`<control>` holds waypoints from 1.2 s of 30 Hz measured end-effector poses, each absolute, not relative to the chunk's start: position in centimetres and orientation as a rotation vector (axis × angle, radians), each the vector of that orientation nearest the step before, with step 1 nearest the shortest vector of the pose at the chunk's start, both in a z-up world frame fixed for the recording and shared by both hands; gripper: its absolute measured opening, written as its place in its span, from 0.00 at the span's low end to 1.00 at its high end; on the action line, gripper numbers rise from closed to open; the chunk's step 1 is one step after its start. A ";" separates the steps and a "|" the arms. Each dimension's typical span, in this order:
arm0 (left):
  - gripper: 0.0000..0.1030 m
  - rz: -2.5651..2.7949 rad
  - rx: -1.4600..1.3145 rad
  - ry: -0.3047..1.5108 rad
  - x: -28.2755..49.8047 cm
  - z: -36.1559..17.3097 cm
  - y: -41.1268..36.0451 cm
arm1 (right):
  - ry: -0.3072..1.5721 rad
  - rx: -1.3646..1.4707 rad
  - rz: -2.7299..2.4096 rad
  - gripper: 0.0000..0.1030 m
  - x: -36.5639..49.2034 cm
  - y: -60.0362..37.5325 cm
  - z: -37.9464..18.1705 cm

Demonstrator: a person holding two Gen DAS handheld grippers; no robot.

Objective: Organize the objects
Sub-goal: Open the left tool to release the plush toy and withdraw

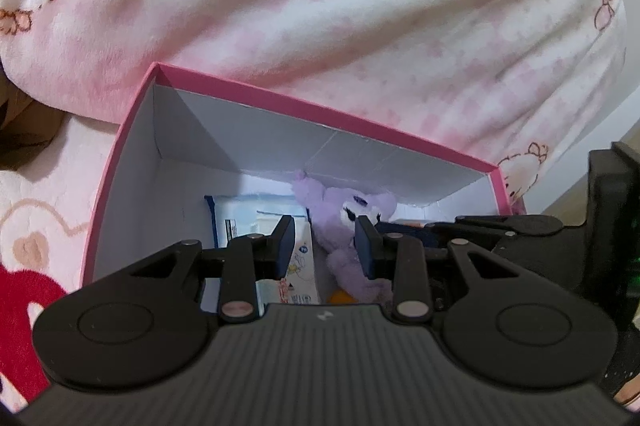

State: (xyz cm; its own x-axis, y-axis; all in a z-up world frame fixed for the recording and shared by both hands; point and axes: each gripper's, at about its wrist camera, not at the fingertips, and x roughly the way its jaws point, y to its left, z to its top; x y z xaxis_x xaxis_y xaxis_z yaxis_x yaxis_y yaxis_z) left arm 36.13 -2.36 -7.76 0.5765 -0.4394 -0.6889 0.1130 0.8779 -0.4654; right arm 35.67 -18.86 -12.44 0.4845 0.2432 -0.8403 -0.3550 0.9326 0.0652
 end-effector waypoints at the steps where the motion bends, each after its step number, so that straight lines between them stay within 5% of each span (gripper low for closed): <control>1: 0.35 -0.331 -0.390 0.909 35.9 -7.6 -2.4 | 0.995 -0.100 0.374 0.21 35.2 -19.1 -12.0; 9: 0.60 -0.311 -0.327 0.919 32.7 -4.4 -2.6 | 0.877 -0.024 0.361 0.40 29.3 -21.1 -7.5; 18: 0.92 -0.175 -0.170 0.880 26.5 1.5 -2.2 | 0.825 -0.034 0.349 0.45 22.5 -21.8 -2.4; 28: 0.95 -0.207 -0.146 0.868 18.1 6.1 -0.6 | 0.767 -0.012 0.275 0.60 14.5 -22.5 3.4; 36: 1.00 -0.162 -0.178 0.848 13.4 6.6 0.7 | 0.740 0.027 0.182 0.68 9.7 -21.9 2.8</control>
